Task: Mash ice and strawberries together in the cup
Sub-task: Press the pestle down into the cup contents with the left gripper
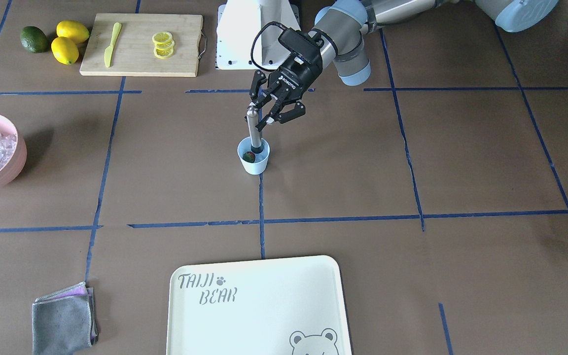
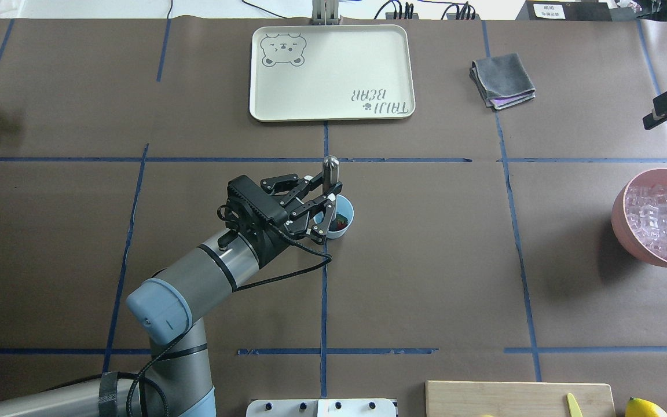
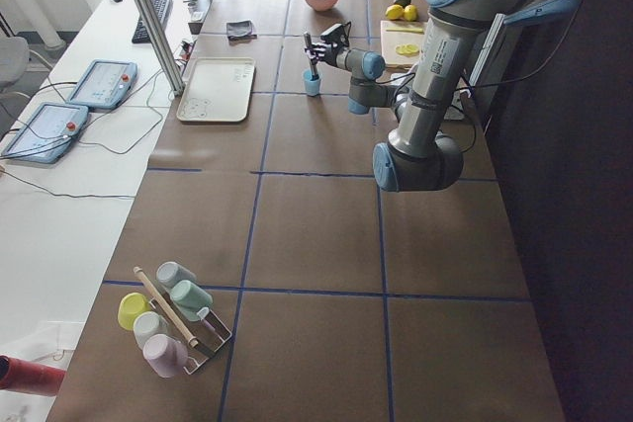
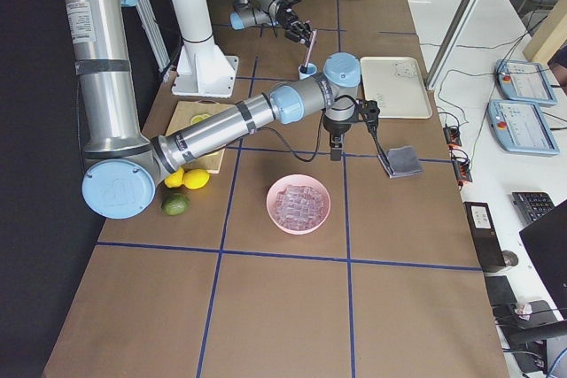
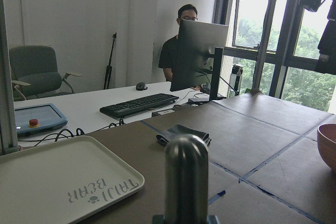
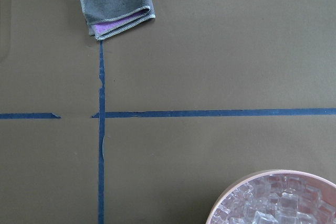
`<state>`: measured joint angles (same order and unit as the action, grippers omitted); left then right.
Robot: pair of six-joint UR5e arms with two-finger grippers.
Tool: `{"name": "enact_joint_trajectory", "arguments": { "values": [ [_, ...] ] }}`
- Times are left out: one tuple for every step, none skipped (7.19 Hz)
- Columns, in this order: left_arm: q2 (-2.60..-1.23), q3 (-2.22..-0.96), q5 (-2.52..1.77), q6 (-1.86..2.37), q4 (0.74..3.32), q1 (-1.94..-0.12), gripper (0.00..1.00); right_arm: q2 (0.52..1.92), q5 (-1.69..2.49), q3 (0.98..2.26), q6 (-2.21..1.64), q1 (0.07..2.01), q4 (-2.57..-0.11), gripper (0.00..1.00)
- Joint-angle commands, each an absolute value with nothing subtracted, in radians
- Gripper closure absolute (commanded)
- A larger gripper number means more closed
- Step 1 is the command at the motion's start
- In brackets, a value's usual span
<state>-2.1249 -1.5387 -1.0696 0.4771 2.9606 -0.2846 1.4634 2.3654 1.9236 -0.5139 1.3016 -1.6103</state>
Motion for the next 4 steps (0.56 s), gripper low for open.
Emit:
{"name": "enact_joint_trajectory", "arguments": {
  "values": [
    [-2.126, -1.539, -1.069, 0.476, 2.961, -0.279, 0.99, 1.463, 2.365, 1.925, -0.514, 1.304, -1.611, 0.00],
    [-2.129, -1.548, -1.071, 0.476, 2.961, -0.279, 0.99, 1.465, 2.365, 1.930, -0.514, 1.305, -1.611, 0.00],
    [-2.132, -1.569, -1.071, 0.476, 2.958, -0.281, 0.99, 1.468, 2.367, 1.933, -0.514, 1.307, -1.611, 0.00],
    [-2.129, -1.601, -1.072, 0.476, 2.942, -0.287, 0.99, 1.468, 2.368, 1.931, -0.514, 1.307, -1.611, 0.00]
  ]
}}
